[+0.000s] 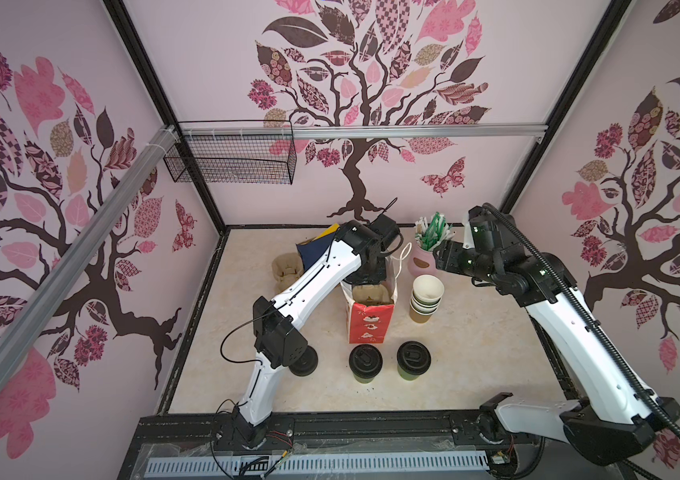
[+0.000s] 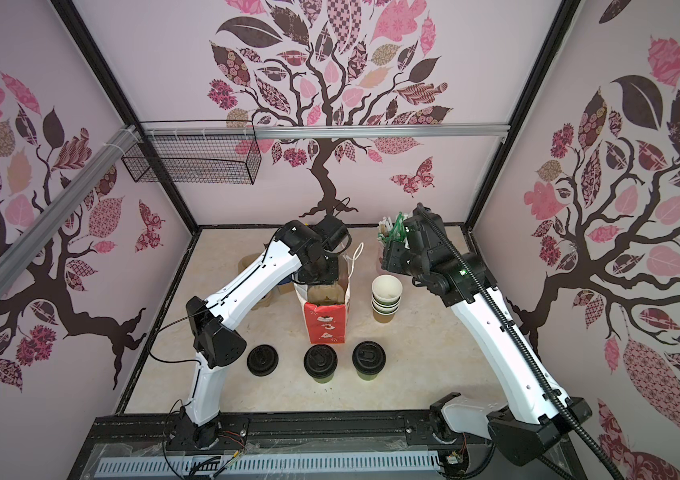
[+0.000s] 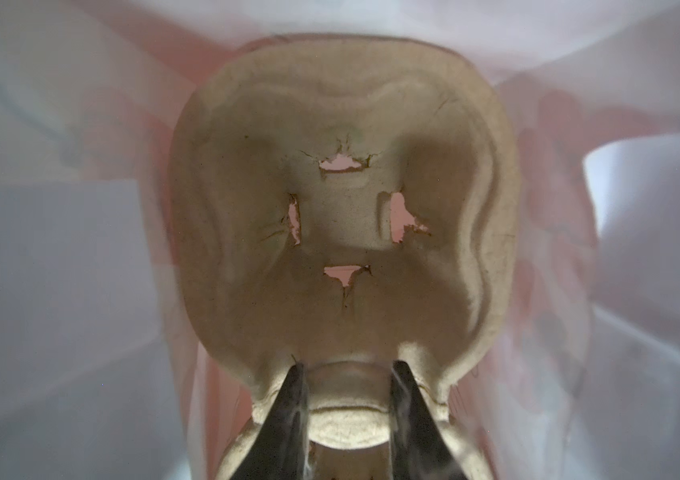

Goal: Pack the takeout coffee
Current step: 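Lower the pulp carrier into the paper bag with the left gripper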

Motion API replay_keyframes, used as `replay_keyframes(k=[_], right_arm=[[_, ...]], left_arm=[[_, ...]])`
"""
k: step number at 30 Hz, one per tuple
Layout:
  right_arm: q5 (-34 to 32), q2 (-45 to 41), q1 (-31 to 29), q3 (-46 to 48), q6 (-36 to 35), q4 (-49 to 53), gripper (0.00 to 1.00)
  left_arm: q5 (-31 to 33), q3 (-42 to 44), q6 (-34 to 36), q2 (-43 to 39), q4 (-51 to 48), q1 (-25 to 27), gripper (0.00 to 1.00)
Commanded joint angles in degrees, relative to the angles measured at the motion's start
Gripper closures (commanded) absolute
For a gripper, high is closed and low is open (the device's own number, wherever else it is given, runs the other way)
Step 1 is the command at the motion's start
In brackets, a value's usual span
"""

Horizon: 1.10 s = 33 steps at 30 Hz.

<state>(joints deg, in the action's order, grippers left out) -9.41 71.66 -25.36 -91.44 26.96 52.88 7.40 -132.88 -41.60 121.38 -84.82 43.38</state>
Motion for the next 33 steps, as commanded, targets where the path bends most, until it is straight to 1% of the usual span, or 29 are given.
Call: replay_keyframes(k=[1,8,14,27,33], right_arm=[[-1.0,-2.0,0.1,0.1,0.0,0.7,0.32],[-1.3,-2.2,0.1,-0.1,-0.1,1.1,0.32],[-1.9,-2.0,0.1,-1.3,-0.8,2.4,0.32],[-2.4,-1.9,0.2,-2.3,-1.2,3.8,0.32],[-2.5,-2.1,0.1,-2.2,-0.9,4.0,0.32]], left_arm=[[0.5,1.8,0.1,1.2,2.0,-0.2,0.81],[1.3,5.8,-1.1,1.3,6.5,-0.2,0.81],[1.1,12.0,-2.6,0.5,12.5,-0.2,0.83],[0.8,18.1,-3.8,1.8,16.4,-0.2,0.82],[1.4,19.6,-4.0,2.5,16.7,-0.2,0.8]])
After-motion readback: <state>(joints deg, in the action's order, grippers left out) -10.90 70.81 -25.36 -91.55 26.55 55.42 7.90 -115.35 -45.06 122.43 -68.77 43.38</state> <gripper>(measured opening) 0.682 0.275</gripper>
